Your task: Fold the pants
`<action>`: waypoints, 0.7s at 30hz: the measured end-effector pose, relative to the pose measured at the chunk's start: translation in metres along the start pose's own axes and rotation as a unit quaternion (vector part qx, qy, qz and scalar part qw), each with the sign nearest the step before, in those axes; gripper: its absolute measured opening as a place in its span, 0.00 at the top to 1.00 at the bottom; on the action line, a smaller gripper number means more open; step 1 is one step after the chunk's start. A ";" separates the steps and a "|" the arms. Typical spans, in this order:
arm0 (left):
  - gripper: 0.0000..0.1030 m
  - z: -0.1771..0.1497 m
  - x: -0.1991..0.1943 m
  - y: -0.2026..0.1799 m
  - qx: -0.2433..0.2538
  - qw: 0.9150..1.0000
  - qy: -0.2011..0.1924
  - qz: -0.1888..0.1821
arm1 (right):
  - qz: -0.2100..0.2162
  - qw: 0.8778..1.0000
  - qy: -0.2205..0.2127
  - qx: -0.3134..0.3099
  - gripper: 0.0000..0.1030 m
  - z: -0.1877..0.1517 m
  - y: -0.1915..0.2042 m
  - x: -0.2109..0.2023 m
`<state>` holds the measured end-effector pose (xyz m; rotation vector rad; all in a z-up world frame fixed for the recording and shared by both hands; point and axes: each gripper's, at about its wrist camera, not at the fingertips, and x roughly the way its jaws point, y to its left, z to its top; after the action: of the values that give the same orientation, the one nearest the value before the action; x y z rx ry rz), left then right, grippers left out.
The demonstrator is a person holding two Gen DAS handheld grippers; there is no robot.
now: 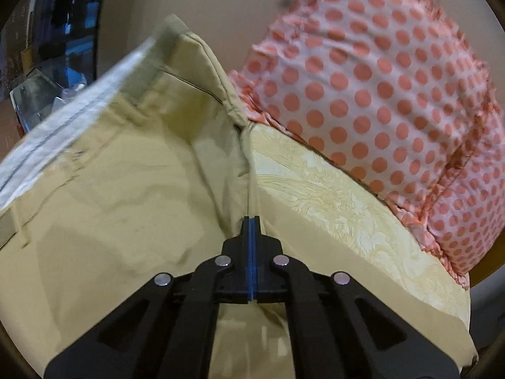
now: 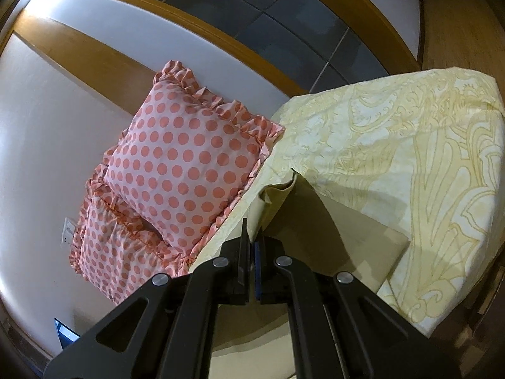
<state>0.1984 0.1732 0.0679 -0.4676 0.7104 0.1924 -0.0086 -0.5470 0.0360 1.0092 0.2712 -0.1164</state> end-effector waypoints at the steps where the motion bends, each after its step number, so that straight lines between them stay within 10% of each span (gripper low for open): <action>1: 1.00 -0.004 -0.016 0.007 -0.002 1.000 -0.016 -0.004 | 0.001 1.000 -0.001 -0.001 0.98 0.000 0.001 0.000; 6: 0.92 -0.003 -0.043 0.027 -0.021 0.999 -0.028 -0.020 | -0.001 1.000 0.000 0.000 0.98 -0.001 0.004 0.004; 8: 0.20 0.005 -0.037 0.023 -0.027 0.999 -0.030 -0.004 | -0.003 1.000 0.001 0.001 0.98 -0.002 0.004 0.005; 9: 0.12 0.012 -0.032 0.018 -0.022 0.999 -0.041 0.014 | -0.006 1.000 0.002 -0.001 0.98 -0.003 0.004 0.004; 14: 0.24 0.043 0.020 -0.005 0.013 0.996 -0.009 0.093 | -0.017 1.000 0.004 -0.001 0.98 -0.004 0.002 0.002; 15: 0.40 0.047 0.031 -0.005 0.012 0.995 0.005 0.095 | -0.018 1.000 0.005 -0.001 0.98 -0.004 0.002 0.002; 16: 0.89 0.050 0.040 -0.001 0.005 0.997 0.023 0.078 | -0.018 1.000 0.006 -0.002 0.98 -0.004 0.002 0.003; 21: 0.93 0.042 0.001 0.026 -0.035 0.999 0.000 0.008 | -0.017 1.000 0.005 -0.010 0.98 0.002 0.004 0.002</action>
<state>0.2151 0.2158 0.0859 -0.5290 0.7095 0.2323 -0.0056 -0.5466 0.0399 0.9853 0.2980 -0.1392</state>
